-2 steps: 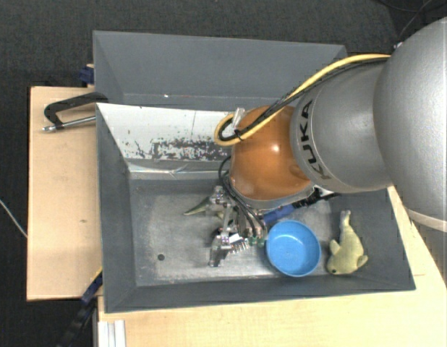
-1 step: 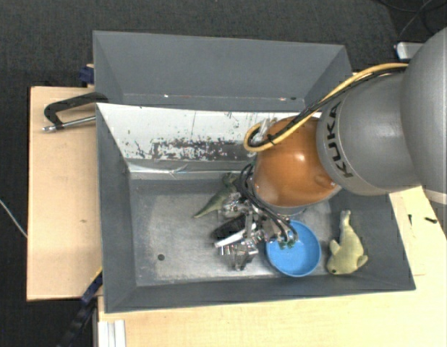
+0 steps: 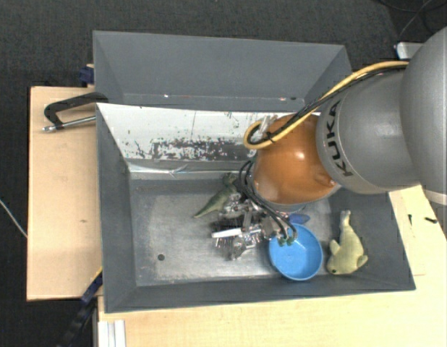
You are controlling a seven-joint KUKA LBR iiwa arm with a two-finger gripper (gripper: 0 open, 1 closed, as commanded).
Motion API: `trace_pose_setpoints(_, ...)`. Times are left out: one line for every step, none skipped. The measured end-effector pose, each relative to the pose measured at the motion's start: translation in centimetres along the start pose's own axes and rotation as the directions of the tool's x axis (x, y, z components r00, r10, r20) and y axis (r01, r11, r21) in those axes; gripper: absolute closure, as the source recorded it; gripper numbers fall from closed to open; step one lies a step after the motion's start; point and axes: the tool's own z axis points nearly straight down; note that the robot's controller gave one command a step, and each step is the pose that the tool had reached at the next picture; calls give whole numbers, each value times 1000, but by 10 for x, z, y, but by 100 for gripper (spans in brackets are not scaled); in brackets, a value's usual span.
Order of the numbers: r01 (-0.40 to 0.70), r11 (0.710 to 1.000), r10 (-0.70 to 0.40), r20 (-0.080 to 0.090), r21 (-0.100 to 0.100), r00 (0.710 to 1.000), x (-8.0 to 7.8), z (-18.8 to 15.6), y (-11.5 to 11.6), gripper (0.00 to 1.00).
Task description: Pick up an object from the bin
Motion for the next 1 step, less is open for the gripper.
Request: trace_pose_setpoints(30, 1000, -30, -7, 2, 1000, 8, -139, 3, 100)
